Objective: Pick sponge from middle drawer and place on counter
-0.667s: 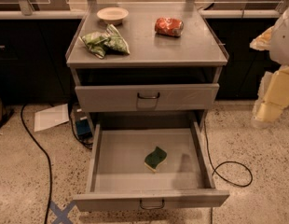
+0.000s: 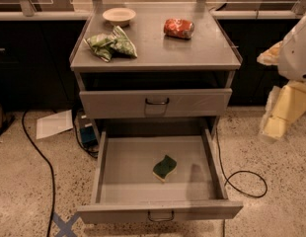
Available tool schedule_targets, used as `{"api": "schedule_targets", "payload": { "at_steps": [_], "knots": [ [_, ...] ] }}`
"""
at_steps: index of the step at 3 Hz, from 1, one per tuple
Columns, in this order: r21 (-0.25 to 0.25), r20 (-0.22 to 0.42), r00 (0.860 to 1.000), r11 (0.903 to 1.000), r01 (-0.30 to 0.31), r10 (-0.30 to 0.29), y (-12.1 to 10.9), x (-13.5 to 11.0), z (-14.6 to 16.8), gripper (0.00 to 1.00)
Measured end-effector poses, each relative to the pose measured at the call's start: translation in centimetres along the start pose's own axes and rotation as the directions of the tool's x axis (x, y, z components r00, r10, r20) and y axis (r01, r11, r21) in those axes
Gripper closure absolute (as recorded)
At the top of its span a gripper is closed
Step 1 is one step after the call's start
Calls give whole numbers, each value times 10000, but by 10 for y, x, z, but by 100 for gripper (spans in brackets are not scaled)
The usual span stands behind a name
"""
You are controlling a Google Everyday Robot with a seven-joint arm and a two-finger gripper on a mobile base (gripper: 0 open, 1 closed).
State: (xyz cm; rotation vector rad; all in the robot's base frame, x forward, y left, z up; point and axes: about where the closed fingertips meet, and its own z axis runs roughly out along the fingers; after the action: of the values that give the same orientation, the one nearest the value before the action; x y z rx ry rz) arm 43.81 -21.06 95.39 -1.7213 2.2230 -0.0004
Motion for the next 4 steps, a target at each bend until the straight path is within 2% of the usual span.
{"api": "schedule_targets", "payload": {
  "at_steps": [1, 2, 3, 4],
  "knots": [
    [-693, 795, 9959, 9964, 492, -437, 14, -3, 47, 0],
    [-1265, 1611, 9810, 9835, 1293, -1082, 28, -4, 104, 0],
    [-1524, 2220, 9571, 9629, 2225, -1861, 37, -7, 163, 0],
    [-1231, 2175, 9520, 9615, 2455, -2153, 40, -11, 207, 0]
  ]
}}
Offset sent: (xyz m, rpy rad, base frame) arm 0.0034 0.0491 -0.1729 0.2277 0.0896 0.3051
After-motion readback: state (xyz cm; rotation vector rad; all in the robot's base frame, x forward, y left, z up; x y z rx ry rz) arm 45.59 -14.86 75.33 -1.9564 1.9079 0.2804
